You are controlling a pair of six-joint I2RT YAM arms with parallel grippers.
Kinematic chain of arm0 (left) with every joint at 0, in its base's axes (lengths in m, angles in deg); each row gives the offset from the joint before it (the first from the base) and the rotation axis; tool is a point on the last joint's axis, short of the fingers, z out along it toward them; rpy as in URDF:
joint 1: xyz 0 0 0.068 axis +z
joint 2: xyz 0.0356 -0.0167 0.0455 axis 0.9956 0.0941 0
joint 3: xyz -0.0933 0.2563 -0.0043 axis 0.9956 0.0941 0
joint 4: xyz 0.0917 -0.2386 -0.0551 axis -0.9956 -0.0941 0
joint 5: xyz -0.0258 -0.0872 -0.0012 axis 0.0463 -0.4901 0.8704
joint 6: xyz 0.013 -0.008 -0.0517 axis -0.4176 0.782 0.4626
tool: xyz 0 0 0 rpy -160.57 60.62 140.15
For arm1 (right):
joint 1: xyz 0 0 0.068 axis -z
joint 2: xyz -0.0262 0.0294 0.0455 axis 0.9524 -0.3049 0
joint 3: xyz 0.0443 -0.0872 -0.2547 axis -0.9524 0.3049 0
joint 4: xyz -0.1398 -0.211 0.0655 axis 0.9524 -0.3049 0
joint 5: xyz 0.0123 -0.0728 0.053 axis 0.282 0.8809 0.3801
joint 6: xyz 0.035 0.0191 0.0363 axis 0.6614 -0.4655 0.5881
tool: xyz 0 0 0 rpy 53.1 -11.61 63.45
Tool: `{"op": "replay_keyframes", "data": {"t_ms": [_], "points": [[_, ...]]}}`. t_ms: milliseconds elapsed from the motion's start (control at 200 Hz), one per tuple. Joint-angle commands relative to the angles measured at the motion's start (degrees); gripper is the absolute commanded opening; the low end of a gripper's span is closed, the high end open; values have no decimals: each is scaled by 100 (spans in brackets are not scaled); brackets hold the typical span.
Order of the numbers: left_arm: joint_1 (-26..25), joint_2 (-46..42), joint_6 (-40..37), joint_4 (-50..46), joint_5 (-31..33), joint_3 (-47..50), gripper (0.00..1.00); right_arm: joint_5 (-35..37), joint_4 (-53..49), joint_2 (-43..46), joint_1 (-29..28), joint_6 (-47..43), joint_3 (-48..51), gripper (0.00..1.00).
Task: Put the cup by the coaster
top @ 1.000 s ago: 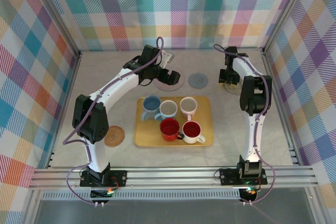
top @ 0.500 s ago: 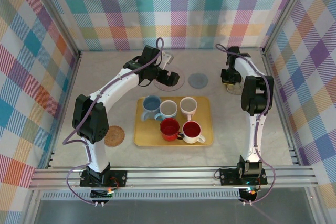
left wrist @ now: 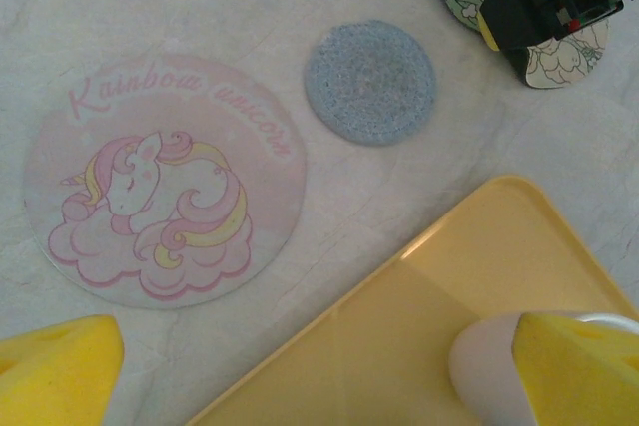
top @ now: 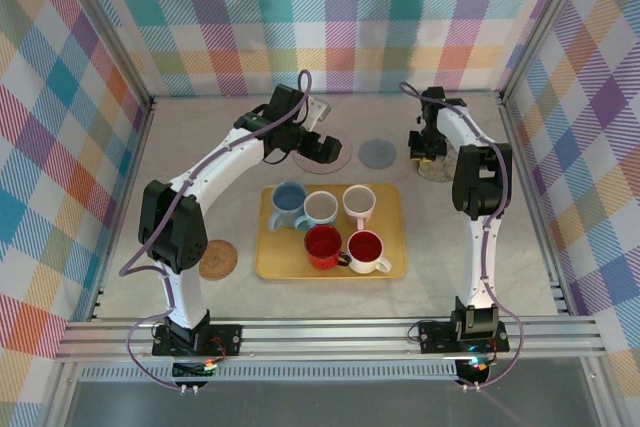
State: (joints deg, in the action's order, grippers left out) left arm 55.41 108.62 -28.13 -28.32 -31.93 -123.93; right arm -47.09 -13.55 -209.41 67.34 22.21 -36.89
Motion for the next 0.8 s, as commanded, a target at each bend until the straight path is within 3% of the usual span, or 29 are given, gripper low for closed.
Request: {"op": "replay_keyframes", "data": {"t_ms": [0,310,795], "points": [[-78,76,-81,-124,23,-204,100,-315,-158,-190,-89,53,-211,23],[-78,87,-96,-185,72,-265,100,-496,-139,-312,-96,153,-366,48],[-78,89,4,-249,220,-395,100,-1089,-42,-193,-98,327,-374,54]]}}
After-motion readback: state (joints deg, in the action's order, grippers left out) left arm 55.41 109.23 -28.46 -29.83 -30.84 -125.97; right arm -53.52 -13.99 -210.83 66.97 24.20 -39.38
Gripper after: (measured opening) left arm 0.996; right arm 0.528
